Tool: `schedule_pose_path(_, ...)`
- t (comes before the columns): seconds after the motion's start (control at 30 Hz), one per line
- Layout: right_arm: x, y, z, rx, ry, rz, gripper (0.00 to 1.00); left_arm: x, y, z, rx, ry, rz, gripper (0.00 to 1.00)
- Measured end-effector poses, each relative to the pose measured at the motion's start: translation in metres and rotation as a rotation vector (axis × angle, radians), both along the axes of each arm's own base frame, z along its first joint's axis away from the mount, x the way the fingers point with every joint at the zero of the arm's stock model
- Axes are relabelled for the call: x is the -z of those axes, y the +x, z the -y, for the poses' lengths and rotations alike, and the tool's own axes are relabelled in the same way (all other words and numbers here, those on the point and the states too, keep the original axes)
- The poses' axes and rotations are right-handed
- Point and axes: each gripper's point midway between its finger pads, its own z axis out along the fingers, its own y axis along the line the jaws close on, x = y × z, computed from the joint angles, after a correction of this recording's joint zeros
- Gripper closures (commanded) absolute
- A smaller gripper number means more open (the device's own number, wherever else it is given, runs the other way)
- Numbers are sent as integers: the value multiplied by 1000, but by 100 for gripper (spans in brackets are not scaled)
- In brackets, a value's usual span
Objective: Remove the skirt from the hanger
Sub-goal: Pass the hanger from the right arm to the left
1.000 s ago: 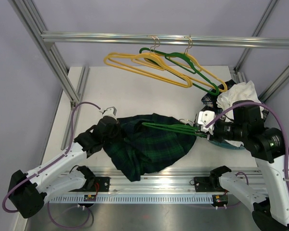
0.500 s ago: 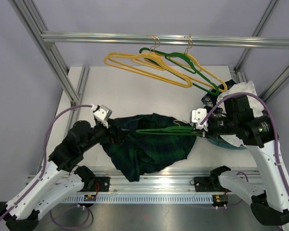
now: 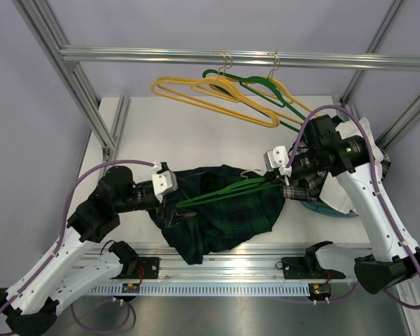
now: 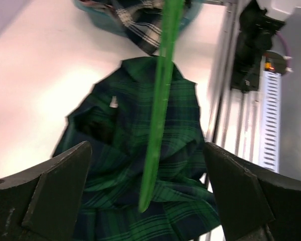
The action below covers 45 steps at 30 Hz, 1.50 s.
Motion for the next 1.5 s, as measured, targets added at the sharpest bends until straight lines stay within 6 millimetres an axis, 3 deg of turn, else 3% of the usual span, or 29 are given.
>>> schedule_pose_path(0.1,-4,6,-6,-26,21,-2,100,9,0,9,55,29,-39,16)
schedule_pose_path(0.23,-6,8,-11,-44,41,-9,100,16,2,11,77,77,-39,44)
schedule_pose_path(0.43,-9,3,-15,-62,61,-26,100,14,2,14,97,112,25,52)
schedule_pose_path(0.53,-9,-2,-18,-74,68,-46,100,16,0,17,112,129,48,61)
schedule_pose_path(0.57,-9,-4,-19,-77,68,-55,100,18,0,19,115,138,51,76)
schedule_pose_path(0.63,-8,-7,-21,-80,67,-74,100,22,0,22,121,156,53,95)
schedule_pose_path(0.67,-8,-7,-21,-78,65,-80,100,25,1,23,125,168,56,100)
schedule_pose_path(0.73,-5,-8,-21,-70,56,-98,100,29,1,24,120,186,54,100)
schedule_pose_path(0.8,-2,-8,-22,-63,55,-116,90,31,4,21,100,196,53,100)
schedule_pose_path(0.83,-1,-6,-23,-53,56,-128,79,31,5,20,87,199,52,100)
schedule_pose_path(0.87,0,-5,-24,-42,58,-141,59,30,7,18,67,200,47,100)
schedule_pose_path(0.97,1,-2,-29,9,63,-198,19,29,12,12,-4,196,23,100)
schedule_pose_path(1.0,1,0,-29,34,62,-211,14,29,14,9,-38,194,9,100)
schedule_pose_path(1.13,-9,17,-26,167,75,-204,7,27,13,-5,-145,172,-62,100)
schedule_pose_path(1.33,-35,37,-4,391,126,-145,4,32,4,-35,-311,161,-193,100)
schedule_pose_path(1.5,-43,47,9,524,152,-150,3,31,0,-60,-443,207,-296,100)
